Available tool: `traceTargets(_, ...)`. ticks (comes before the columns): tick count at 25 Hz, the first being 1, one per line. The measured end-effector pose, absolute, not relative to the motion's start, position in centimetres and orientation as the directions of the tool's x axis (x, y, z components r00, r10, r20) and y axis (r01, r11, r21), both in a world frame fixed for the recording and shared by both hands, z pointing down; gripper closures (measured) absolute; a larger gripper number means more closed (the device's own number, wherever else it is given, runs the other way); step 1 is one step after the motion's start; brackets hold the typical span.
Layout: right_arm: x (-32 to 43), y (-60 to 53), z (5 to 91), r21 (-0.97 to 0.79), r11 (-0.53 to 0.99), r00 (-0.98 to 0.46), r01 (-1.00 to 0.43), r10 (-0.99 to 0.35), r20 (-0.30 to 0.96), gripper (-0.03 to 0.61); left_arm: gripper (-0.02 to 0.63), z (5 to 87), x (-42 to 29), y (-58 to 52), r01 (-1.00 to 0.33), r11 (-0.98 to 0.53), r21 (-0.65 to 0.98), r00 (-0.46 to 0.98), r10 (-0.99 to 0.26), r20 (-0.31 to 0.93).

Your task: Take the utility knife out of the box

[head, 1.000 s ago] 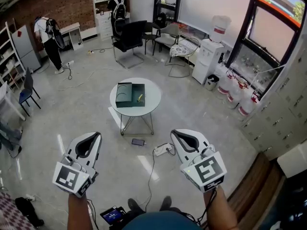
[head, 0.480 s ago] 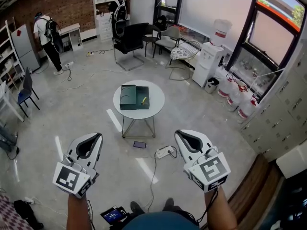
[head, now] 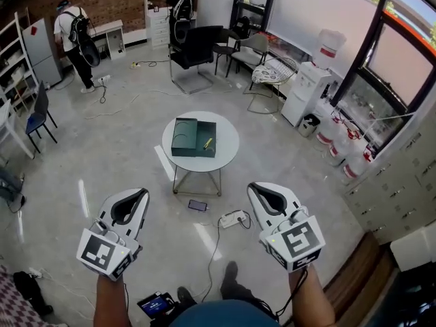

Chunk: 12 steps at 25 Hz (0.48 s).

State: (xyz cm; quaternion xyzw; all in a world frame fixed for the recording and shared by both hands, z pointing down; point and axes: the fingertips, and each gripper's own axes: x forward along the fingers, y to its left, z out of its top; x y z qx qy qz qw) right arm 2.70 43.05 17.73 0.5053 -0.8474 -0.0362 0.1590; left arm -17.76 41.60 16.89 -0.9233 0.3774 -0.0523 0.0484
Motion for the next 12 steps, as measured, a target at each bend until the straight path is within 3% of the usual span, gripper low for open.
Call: traceTargets(12, 10.9, 29.7, 19.8, 0.16, 0.615, -0.573, -0.772, -0.783, 0.243, 0.541, 0.595, 18.4, -7.8, 32.0, -0.754, -0.643, -0.13, 0.634, -0.765, 0.111)
